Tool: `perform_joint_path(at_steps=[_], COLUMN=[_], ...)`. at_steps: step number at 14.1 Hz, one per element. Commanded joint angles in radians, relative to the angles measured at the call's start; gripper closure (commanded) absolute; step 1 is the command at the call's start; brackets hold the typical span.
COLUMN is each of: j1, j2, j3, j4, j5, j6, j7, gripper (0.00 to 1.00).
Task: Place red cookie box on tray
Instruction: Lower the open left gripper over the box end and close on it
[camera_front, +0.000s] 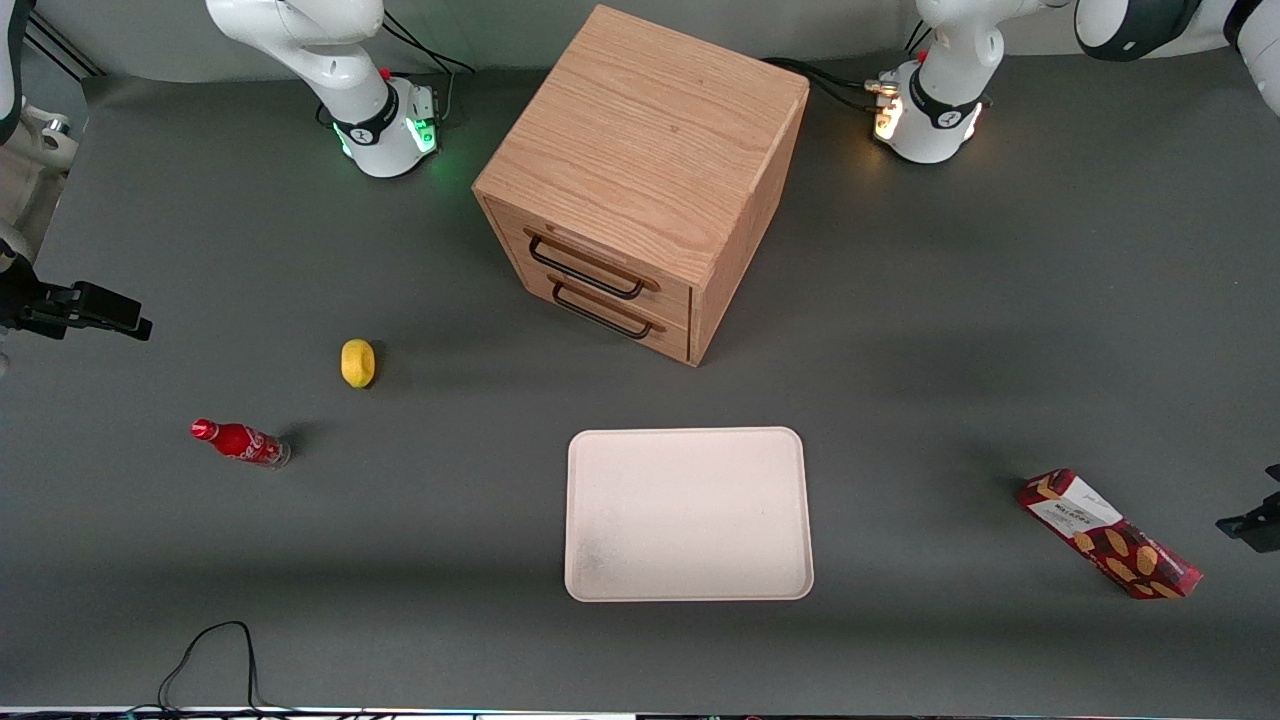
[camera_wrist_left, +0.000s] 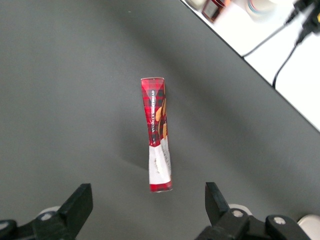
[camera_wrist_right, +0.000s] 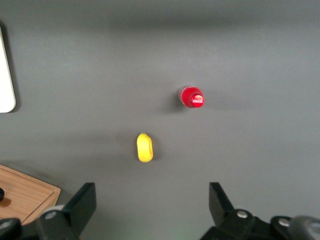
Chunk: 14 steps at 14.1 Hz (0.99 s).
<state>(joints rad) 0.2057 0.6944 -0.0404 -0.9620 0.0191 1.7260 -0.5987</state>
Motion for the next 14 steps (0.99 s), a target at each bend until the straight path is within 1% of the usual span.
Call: perform_joint_path(at_steps=[1,4,5,7,9,11,12,13,14], j1=[-0.003,-0.003,-0.002,0.001,0.001,0.001,0.001,0.001,0.001], j2=[0.034,0.065,0.086,0.132,0.165,0.178,0.178,0.178,0.183], j3=[0.001,0.001,0.001,0.001,0.001,0.001,0.001,0.001,0.001], j4=[-0.035,-0.151,-0.162,-0.164,-0.164,-0.167,-0.167,-0.173,-0.175], j5=[0.001,-0.017,-0.021,-0.018,-0.016,-0.018,-0.021,-0.021,-0.018], j6=[0.064,0.261,0.311,0.349,0.351,0.351,0.351,0.351,0.352], j7=[-0.119,-0.136,-0.138,-0.139,-0.139,-0.142,-0.144,-0.156,-0.168], gripper=[0.0,0.0,0.0,0.0,0.0,0.04,0.08,0.13,0.21])
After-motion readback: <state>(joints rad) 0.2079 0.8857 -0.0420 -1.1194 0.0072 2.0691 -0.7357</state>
